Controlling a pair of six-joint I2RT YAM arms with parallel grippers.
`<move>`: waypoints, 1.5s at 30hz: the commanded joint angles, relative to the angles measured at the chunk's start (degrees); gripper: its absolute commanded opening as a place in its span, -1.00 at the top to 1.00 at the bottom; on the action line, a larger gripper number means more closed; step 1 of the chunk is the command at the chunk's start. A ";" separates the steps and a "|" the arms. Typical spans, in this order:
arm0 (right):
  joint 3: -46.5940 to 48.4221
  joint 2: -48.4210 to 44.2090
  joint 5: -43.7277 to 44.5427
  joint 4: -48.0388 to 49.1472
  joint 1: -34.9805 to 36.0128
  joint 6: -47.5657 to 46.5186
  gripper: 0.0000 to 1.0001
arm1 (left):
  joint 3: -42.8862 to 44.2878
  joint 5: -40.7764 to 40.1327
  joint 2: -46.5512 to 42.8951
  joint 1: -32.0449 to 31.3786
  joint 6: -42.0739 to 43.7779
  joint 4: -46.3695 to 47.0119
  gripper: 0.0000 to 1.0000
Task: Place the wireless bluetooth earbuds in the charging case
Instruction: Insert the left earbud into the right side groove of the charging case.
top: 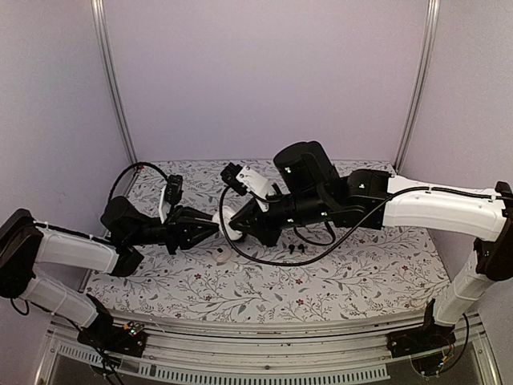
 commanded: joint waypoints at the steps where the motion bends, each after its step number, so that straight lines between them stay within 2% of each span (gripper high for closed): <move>1: 0.30 1.49 -0.54 -0.31 -1.39 2.66 0.74 | -0.01 -1.25 1.07 -1.85 -1.48 6.87 1.00; 12: 0.67 0.49 0.98 -0.21 -1.64 2.87 0.64 | -0.81 -5.06 2.58 -1.85 -5.84 13.34 1.00; 13: 0.99 0.47 1.38 -0.37 -1.60 2.92 0.56 | -0.85 -5.27 2.80 -1.85 -6.22 13.88 1.00; 19: 2.95 0.92 3.16 -1.69 -1.72 3.36 0.50 | -0.50 -6.16 3.47 -1.84 -7.37 15.34 1.00; 38: 5.13 -0.36 3.38 -2.32 -1.89 4.57 0.38 | -0.59 -7.78 3.06 -1.85 -7.06 14.72 1.00; 45: 5.14 -1.94 2.46 -1.89 -2.22 5.78 0.20 | -0.31 -7.87 2.88 -1.75 -6.76 14.23 1.00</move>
